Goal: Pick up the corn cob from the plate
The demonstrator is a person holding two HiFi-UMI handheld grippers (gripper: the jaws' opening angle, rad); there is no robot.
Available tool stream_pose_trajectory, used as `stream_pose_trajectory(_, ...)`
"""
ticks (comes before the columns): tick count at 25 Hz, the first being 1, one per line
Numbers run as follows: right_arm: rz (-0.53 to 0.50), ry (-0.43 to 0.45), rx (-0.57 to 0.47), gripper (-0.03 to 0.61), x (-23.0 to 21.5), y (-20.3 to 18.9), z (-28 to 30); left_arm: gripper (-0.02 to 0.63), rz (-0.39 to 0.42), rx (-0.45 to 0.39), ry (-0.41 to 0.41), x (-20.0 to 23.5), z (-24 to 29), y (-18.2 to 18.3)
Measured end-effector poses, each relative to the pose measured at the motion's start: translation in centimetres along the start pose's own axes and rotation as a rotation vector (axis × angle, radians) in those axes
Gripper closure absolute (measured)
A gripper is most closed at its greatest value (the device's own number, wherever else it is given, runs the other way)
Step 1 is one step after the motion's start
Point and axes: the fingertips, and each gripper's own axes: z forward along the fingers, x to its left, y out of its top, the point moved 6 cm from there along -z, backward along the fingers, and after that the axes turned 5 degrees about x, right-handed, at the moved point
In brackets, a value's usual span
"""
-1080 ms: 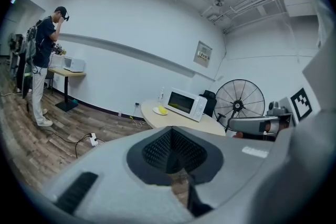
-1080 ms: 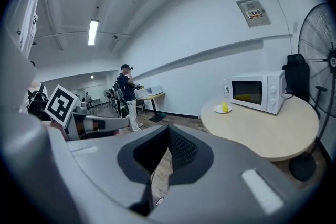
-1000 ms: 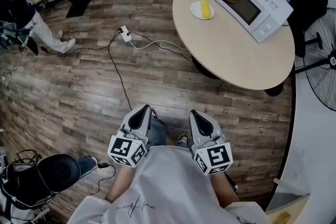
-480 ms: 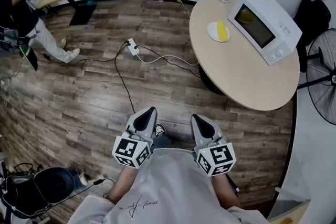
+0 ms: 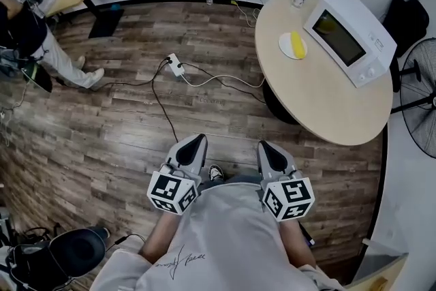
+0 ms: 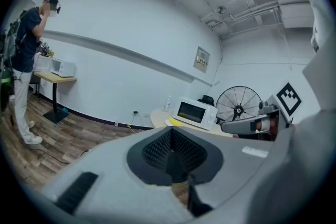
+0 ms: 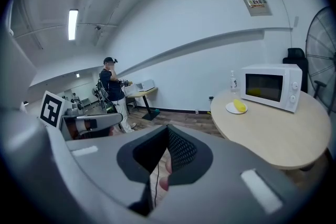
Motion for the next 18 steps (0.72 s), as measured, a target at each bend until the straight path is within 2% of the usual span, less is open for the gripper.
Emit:
stream_pose_trajectory(7, 0.041, -0.042, -0.033, 0.570, -1.3, 0.9, 0.8, 0.623, 0.006, 0.026, -0.034, 0.9, 1.7, 0.7)
stream_pose_trajectory(10, 0.072, -0.056, -0.048, 0.569, -2.9, 1.2, 1.7, 0.623, 0.018, 0.044, -0.059, 0.5, 3.4, 1.0)
stream_pose_trajectory(13, 0.089, -0.068, -0.070, 0.571, -4.3, 1.9, 2.9, 0.623, 0.029, 0.066, -0.047, 1.0, 5.2, 1.6)
stream_pose_trajectory(18, 0.088, -0.098, -0.125, 0.571, -8.1, 4.6, 5.5, 0.623, 0.050, 0.079, -0.074, 2.0, 10.0, 4.0)
